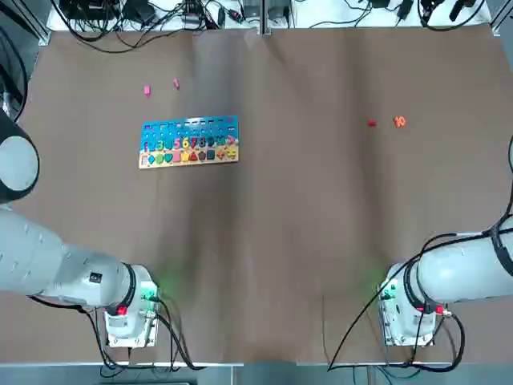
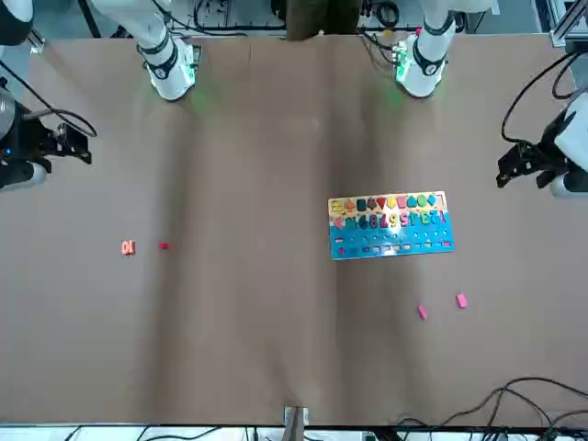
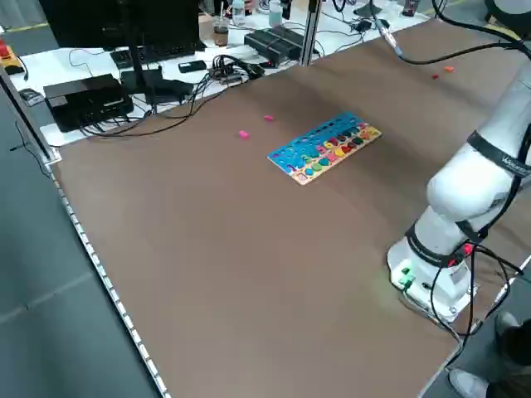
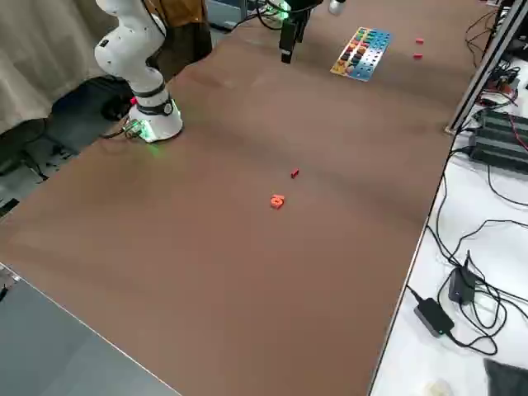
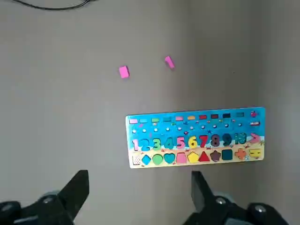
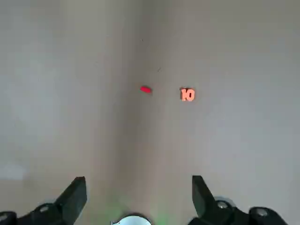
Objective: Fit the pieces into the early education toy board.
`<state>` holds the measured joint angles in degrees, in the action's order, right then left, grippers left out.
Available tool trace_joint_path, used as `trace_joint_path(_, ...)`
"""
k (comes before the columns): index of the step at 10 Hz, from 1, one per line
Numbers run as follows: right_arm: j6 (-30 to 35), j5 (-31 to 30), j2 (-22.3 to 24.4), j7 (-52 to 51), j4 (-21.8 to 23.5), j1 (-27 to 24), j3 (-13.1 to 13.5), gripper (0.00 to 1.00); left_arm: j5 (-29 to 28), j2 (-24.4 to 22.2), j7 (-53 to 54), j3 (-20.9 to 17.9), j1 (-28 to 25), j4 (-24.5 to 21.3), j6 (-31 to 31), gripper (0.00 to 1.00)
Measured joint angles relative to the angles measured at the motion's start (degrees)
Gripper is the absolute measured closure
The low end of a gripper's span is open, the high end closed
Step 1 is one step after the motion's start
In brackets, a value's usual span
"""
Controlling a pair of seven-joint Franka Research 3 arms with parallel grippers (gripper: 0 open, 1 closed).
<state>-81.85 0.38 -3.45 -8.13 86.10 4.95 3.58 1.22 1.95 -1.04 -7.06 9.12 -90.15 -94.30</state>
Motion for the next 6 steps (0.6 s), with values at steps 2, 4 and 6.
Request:
trace_joint_path(2, 0.0, 0.0, 0.0, 0.0, 0.0, 0.0, 0.0, 0.01, 0.0, -0.1, 0.0, -0.1, 0.0, 0.0, 0.0, 0.04)
trace_joint_path(4, 0.0, 0.0, 0.0, 0.0, 0.0, 0.0, 0.0, 0.01, 0.0, -0.1, 0.1, -1.0, 0.0, 0.0, 0.1, 0.05)
trace_joint_path(6, 0.0, 0.0, 0.0, 0.1, 0.0, 0.0, 0.0, 0.01, 0.0, -0.1, 0.5, -3.2, -0.2, -0.5, 0.2, 0.09)
